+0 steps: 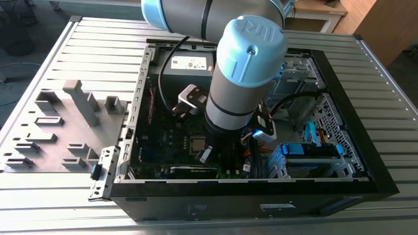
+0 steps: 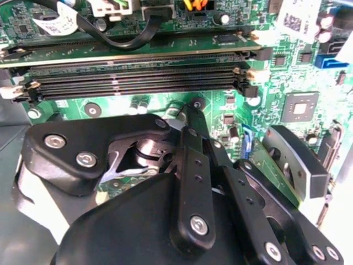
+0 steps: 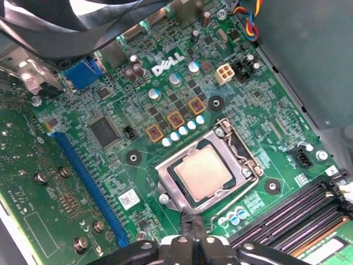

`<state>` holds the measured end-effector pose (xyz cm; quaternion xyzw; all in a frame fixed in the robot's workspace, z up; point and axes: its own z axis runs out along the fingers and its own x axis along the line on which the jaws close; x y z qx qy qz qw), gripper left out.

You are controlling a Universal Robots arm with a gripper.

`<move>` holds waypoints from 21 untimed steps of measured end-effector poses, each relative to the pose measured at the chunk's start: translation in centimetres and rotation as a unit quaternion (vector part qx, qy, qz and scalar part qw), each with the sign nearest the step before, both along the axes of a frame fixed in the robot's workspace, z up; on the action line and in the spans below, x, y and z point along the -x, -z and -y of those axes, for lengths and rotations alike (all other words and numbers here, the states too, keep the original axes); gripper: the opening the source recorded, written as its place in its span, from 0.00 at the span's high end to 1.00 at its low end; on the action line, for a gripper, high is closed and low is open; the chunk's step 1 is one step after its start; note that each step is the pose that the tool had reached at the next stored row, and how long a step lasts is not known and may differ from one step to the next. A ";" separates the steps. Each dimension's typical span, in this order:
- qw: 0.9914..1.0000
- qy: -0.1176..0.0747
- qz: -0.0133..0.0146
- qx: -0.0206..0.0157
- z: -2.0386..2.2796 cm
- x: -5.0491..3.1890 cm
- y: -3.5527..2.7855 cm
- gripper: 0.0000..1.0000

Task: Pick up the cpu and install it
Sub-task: 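Install the first cpu locking lever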

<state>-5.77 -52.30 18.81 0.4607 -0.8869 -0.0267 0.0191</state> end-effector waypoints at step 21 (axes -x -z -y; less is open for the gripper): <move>1.000 -0.006 0.000 0.000 0.16 0.20 0.04 0.89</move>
